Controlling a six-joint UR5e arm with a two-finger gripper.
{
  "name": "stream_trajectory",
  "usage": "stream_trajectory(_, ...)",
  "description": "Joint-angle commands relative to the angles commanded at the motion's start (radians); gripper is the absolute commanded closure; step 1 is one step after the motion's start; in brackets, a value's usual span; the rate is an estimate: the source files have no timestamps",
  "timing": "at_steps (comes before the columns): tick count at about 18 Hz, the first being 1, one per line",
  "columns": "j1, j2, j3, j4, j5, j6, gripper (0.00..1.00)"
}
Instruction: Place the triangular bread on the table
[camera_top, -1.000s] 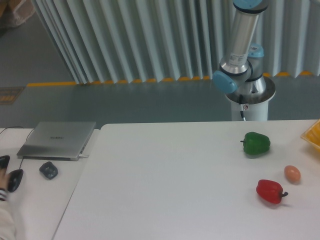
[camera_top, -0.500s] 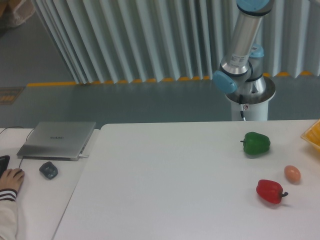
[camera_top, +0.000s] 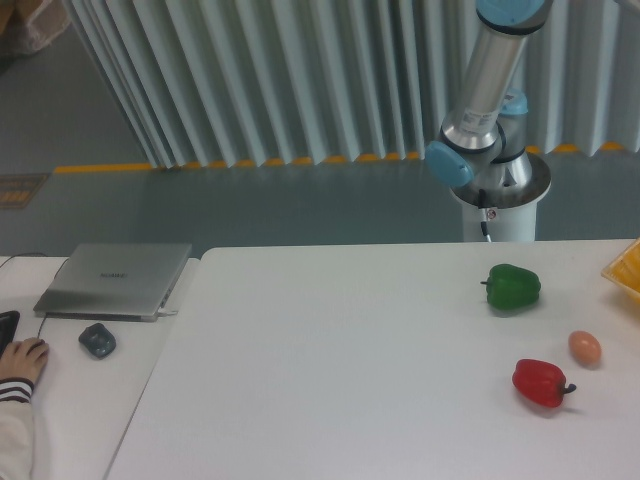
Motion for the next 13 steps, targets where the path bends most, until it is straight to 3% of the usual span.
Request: stream_trajectory(13, 0.005, -0.031, 0.002, 0.003, 0.000, -0.002, 0.00)
